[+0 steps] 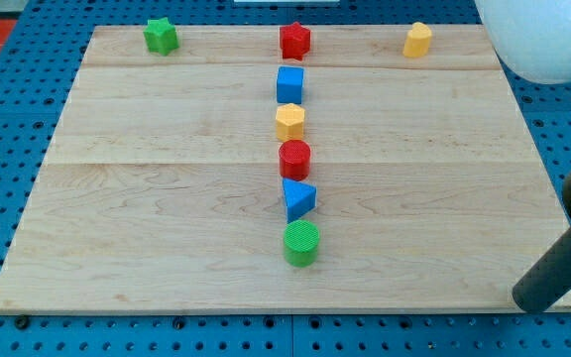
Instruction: Move the red star towards the green star
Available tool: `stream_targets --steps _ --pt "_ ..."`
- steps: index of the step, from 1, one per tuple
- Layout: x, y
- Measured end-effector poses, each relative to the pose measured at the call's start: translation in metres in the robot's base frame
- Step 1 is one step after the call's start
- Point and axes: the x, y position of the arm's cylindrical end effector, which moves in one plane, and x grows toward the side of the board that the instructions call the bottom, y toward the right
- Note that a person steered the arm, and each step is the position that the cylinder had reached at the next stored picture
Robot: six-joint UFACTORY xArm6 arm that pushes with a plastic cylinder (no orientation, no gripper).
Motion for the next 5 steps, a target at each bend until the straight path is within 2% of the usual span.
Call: stream_targets --steps 1,2,3,4,5 --pt "0.000 0.000" --pt "-0.025 -0.002" --pt "-0.086 0.015" --pt "-0.152 -0.026" --pt "-0.200 -0.072"
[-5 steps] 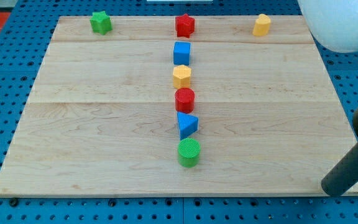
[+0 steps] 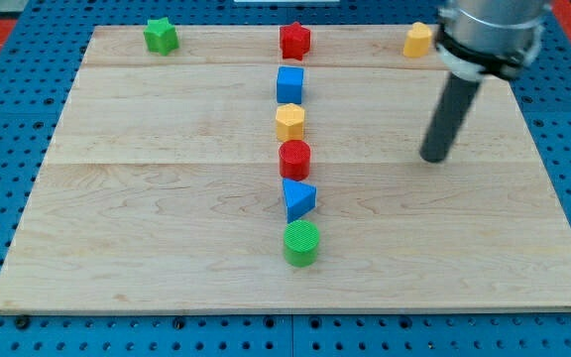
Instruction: Move the red star towards the green star
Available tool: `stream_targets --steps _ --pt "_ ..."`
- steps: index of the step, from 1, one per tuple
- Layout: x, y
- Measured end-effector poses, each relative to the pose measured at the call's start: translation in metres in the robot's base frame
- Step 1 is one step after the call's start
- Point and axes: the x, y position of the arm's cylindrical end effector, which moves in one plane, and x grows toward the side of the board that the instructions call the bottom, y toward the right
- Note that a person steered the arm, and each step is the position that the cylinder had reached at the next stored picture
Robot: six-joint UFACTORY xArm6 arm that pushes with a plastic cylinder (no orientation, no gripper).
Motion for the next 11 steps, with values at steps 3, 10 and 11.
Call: stream_targets --steps 3,10,11 --pt "-0.116 -0.099" --pt "-0.184 -0.187" --pt "-0.152 -0.166"
